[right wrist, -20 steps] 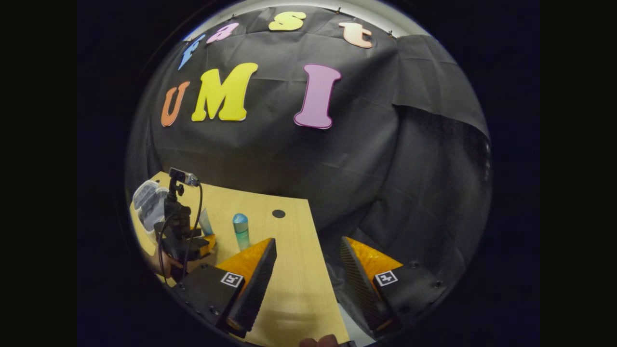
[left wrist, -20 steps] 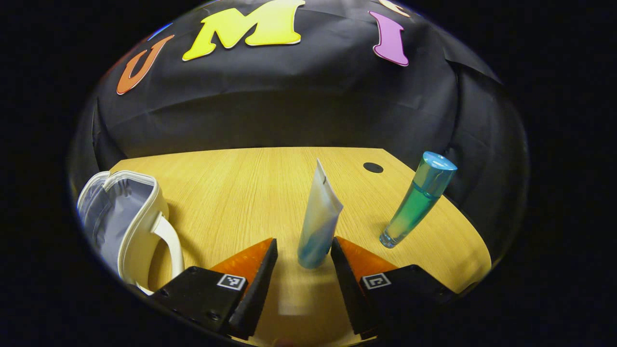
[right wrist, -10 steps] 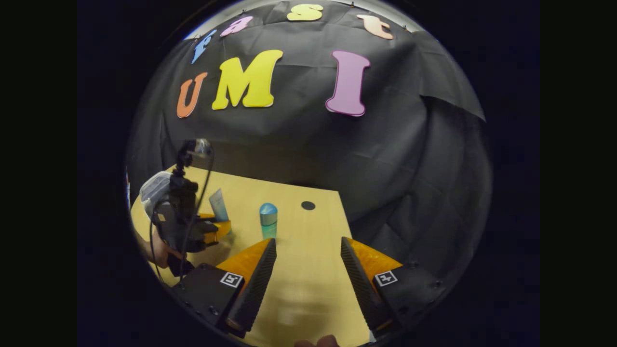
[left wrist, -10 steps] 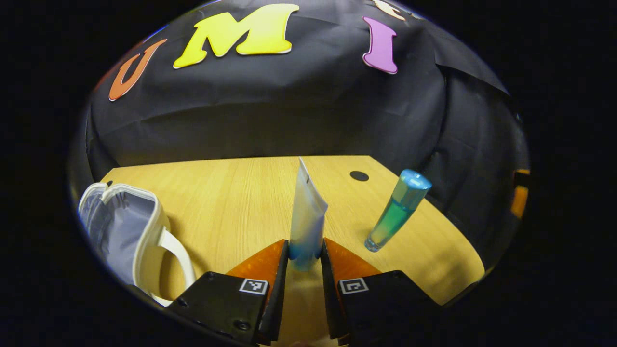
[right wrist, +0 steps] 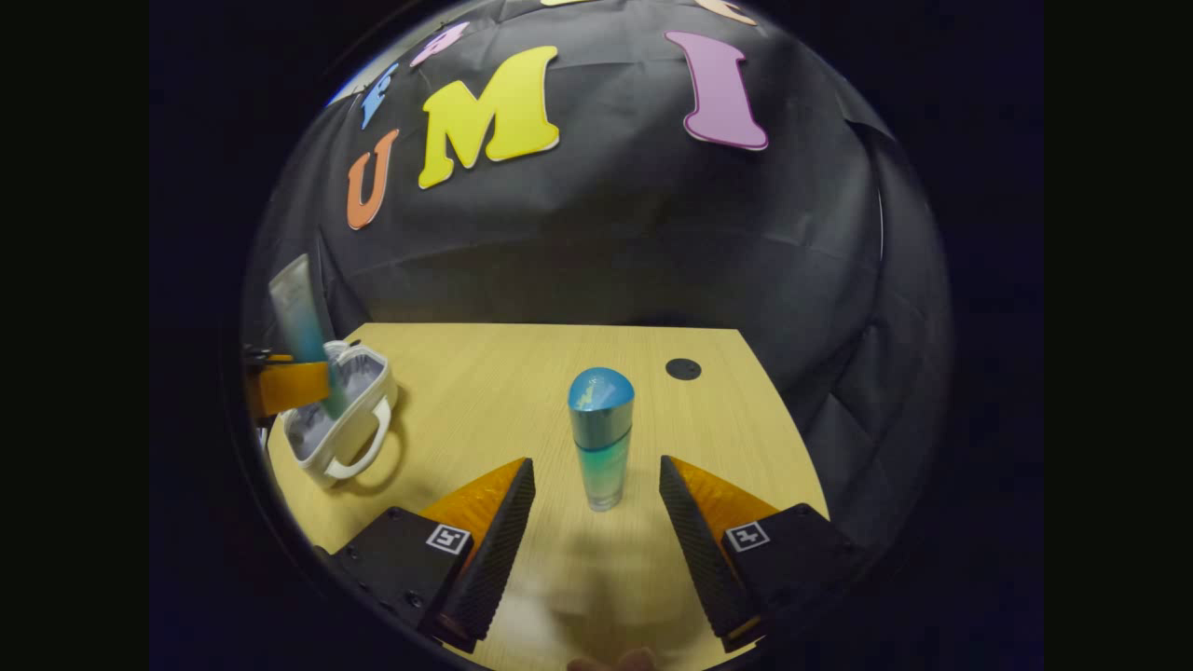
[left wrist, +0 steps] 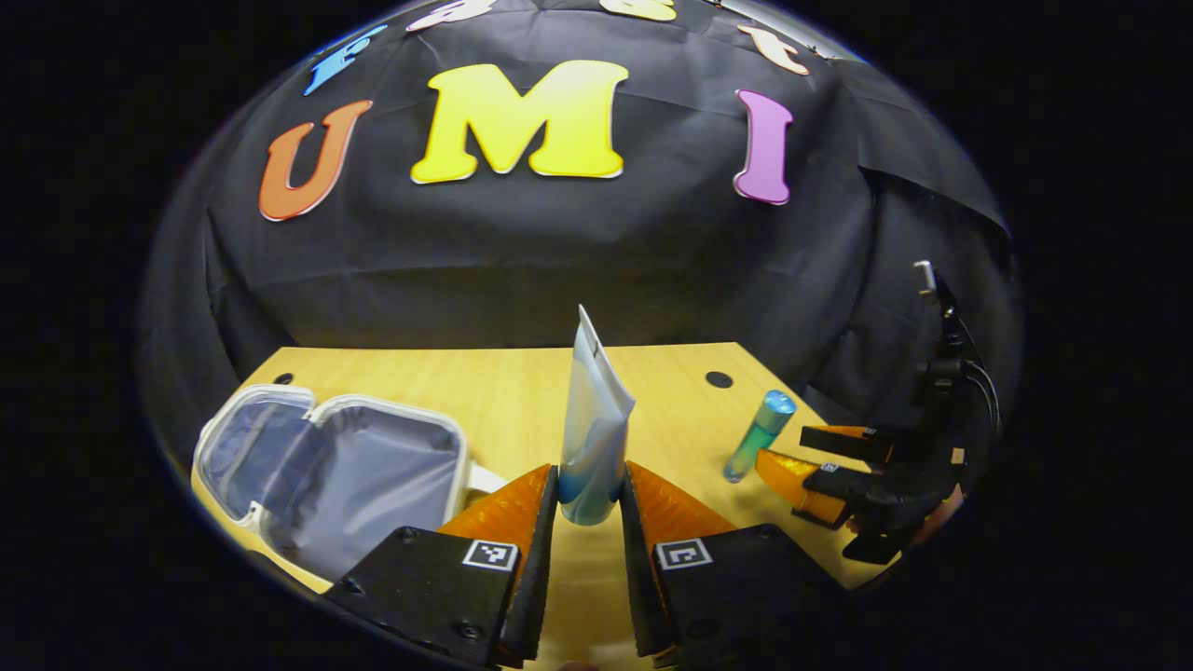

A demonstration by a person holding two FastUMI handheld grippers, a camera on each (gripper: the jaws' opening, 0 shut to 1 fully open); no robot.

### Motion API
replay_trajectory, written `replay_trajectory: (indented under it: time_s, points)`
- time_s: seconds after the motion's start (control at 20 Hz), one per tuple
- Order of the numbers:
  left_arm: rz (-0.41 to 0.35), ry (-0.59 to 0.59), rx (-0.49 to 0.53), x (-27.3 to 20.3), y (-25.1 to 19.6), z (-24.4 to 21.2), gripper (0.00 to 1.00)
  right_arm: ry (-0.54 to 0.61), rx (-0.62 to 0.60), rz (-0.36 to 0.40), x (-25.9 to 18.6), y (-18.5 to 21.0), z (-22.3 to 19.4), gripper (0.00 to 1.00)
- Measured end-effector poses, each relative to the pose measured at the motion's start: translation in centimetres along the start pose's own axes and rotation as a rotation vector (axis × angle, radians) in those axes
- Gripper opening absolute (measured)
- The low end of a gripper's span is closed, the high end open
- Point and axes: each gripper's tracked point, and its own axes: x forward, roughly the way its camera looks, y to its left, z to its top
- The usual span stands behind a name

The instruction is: First open the suitcase, pack the skin care products into it, and then close the suitcase.

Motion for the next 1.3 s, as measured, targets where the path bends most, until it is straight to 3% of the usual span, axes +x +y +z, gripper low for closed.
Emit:
replay_trajectory:
  time_s: [0.1,0.2,0.35,0.45,0.75,1.0,1.3]
  points:
    - [0.064,0.015,-0.018,-1.4,3.6,-0.6,0.4,0.004,0.017,-0.011,1.6,0.1,-0.1,0.81]
    - [0.131,0.028,-0.032,-2.8,7.6,-1.1,0.4,0.018,0.034,-0.019,2.9,0.2,-0.5,0.74]
    - [0.203,0.092,-0.04,-3.9,13.8,-3.3,0.4,0.041,0.05,-0.065,4.8,-0.2,-0.8,0.58]
    - [0.231,0.155,-0.042,-4.2,17.2,-5.4,0.4,0.05,0.038,-0.072,4.9,-0.1,-0.4,0.4]
    - [0.24,0.344,-0.03,-2.9,23.1,-10.7,0.4,0.082,0.078,-0.018,0.1,1.8,1.4,0.35]
    - [0.358,0.502,-0.042,-2.0,26.0,-14.1,0.4,0.073,0.129,0.048,-7.3,4.1,3.7,0.35]
    - [0.396,0.546,0.014,-0.1,25.8,-14.4,0.4,0.087,0.156,0.084,-12.6,5.9,5.3,0.35]
